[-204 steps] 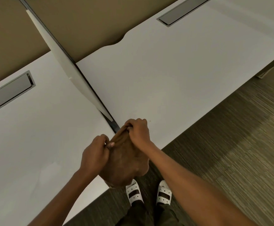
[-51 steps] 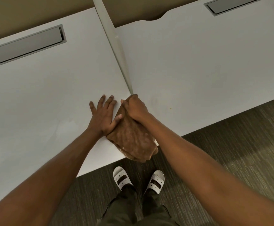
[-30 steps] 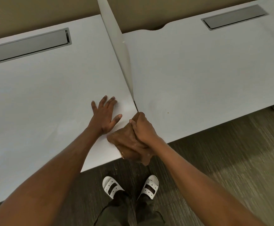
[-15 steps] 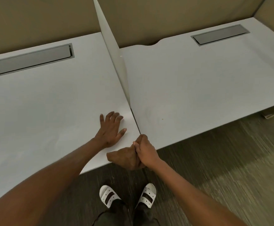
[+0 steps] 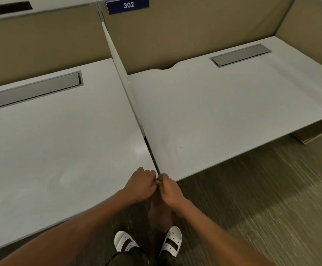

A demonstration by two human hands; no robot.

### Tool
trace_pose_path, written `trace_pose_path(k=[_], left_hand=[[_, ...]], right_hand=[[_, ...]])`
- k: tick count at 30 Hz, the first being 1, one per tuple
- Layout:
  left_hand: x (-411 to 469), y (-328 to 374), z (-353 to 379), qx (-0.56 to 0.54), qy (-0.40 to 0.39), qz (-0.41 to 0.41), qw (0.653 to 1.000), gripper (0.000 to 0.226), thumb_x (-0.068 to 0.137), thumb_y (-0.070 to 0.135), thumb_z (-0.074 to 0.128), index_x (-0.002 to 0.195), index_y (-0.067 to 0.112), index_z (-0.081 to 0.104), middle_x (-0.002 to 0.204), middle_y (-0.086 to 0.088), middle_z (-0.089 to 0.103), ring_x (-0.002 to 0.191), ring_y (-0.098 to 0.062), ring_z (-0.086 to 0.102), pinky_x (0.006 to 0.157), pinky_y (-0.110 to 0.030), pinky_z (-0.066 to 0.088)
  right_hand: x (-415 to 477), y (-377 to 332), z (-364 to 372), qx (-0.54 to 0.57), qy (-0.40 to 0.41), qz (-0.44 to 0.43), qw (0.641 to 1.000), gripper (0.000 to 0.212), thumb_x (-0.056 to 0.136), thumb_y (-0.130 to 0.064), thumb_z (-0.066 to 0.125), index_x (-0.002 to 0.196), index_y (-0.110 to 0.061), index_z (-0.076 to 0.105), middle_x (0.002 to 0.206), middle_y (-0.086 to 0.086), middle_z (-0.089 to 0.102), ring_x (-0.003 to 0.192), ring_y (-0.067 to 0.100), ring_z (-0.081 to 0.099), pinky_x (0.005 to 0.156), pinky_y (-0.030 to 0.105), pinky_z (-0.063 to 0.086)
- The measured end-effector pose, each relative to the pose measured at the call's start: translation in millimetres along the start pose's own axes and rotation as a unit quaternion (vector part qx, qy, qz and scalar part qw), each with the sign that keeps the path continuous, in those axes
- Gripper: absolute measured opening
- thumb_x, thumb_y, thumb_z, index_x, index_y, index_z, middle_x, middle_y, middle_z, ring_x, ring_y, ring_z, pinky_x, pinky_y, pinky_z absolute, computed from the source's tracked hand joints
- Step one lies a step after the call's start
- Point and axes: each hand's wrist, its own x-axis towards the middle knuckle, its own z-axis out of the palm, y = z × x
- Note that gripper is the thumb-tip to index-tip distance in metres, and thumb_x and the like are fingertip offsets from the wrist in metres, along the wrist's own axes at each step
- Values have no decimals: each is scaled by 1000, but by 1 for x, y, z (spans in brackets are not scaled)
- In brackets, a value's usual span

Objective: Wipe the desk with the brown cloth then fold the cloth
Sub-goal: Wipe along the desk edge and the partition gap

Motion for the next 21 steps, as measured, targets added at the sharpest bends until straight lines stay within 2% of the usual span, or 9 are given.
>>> trace_pose_path(k=[3,6,10,12,14,18,21], left_hand=[[-5,1,0,-46,-8,-17,999,23,88,35,44,83,16,58,81,-3,60,77,-16,50,71,-31,46],[-9,1,-6,-137,-34,-32,990,22,87,33,52,93,14,62,88,-3,61,79,-15,55,72,-25,46],[-24,6,-13,-265,-64,-38,961,14,85,28,59,94,18,55,93,-2,60,83,-12,56,71,-19,42],[-34,7,-18,-287,-47,-40,956,19,81,28,63,93,15,57,93,-5,61,85,-15,57,74,-25,48],[-45,5,-21,-282,-18,-28,959,25,76,31,63,89,10,58,88,-8,60,83,-19,55,74,-33,47],[-67,-4,-25,-271,13,-25,962,17,78,29,66,80,15,54,77,0,54,75,-12,49,68,-25,38],[-86,-12,-36,-300,2,-42,953,10,79,22,66,80,15,58,76,2,58,71,-9,53,67,-29,43]], right_hand=[[-7,-2,-4,9,3,-1,1000,13,102,-32,37,101,-25,47,95,-2,61,82,9,59,75,34,53],[-12,-6,-7,3,7,-19,1000,9,100,-43,34,96,-37,41,88,-10,59,77,5,58,70,30,50],[-23,-13,-13,-3,9,-37,999,10,97,-55,30,93,-48,37,85,-14,59,77,1,58,71,26,49],[-29,-20,-15,-5,4,-49,999,10,97,-54,32,95,-46,37,87,-15,58,78,0,57,70,24,47],[-35,-30,-16,-6,-1,-65,998,11,97,-51,33,98,-41,38,90,-14,58,79,1,55,68,25,43],[-47,-55,-14,1,-15,-83,996,17,99,-46,36,105,-32,43,98,-8,60,86,9,57,77,34,48],[-52,-76,-9,-3,-38,-84,996,15,99,-44,37,105,-31,44,99,-6,61,87,12,58,79,37,49]])
